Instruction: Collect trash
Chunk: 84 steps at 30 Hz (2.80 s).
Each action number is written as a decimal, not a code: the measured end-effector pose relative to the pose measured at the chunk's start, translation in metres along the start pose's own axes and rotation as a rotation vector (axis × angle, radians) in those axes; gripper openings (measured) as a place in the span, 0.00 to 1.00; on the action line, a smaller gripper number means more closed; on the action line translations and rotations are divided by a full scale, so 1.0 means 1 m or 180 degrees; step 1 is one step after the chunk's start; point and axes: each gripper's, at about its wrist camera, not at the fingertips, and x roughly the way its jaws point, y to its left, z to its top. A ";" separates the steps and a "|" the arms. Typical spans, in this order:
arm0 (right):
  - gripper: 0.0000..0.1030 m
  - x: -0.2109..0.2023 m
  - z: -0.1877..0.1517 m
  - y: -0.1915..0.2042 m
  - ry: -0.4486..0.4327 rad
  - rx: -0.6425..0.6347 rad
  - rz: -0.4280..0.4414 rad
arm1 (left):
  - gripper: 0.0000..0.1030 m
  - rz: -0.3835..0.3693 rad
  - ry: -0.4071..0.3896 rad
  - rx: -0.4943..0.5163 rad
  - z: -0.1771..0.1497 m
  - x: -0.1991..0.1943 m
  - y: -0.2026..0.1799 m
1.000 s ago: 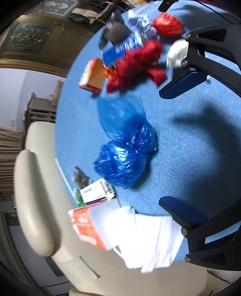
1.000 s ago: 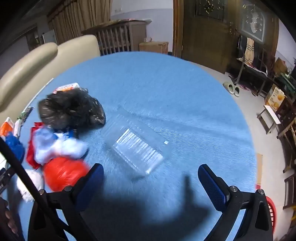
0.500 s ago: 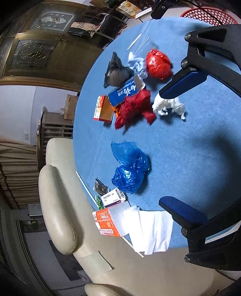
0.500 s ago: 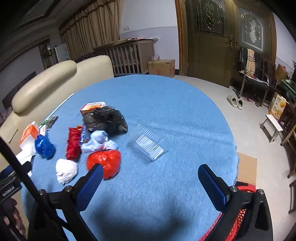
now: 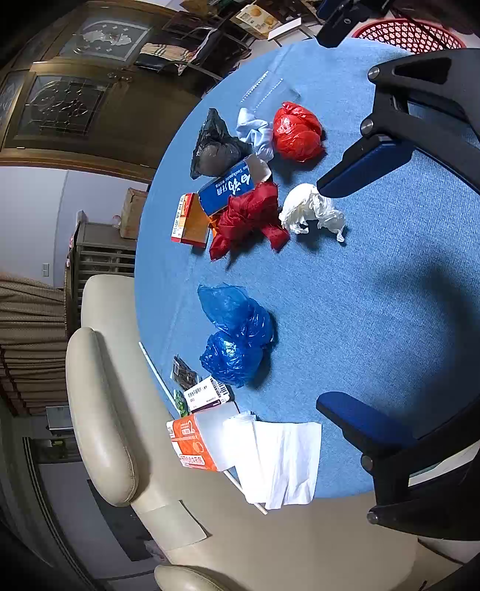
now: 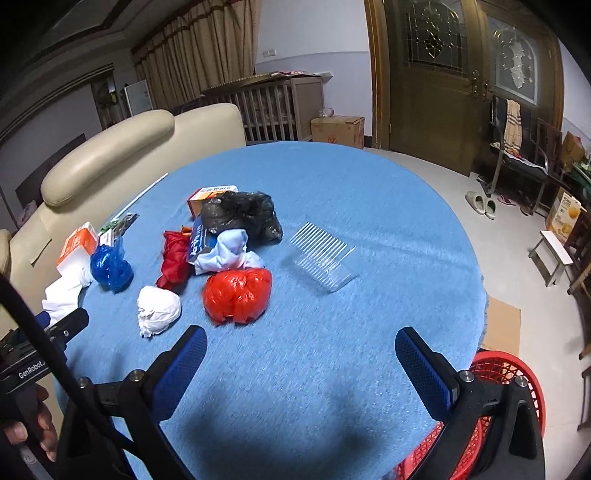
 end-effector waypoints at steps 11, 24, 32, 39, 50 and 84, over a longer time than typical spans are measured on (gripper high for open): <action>1.00 0.004 -0.004 0.003 0.0020 -0.0007 0.0032 | 1.00 -0.0011 0.0001 0.0030 0.001 0.001 -0.003; 1.00 0.005 -0.009 0.000 0.0033 0.0038 0.0050 | 1.00 -0.0025 0.0009 0.0054 -0.001 0.002 -0.007; 1.00 0.003 -0.011 -0.001 0.0034 0.0050 0.0064 | 1.00 -0.0049 0.0006 0.0049 -0.003 -0.001 -0.009; 1.00 0.001 -0.012 0.001 0.0030 0.0041 0.0075 | 1.00 -0.0062 -0.0001 0.0038 -0.003 -0.003 -0.009; 1.00 0.003 -0.013 0.002 0.0063 0.0021 0.0096 | 1.00 -0.0051 -0.0083 -0.0023 -0.009 -0.008 0.007; 0.67 0.057 -0.001 0.008 0.0348 -0.0112 0.0546 | 1.00 -0.0257 0.0206 0.0116 0.002 0.045 -0.030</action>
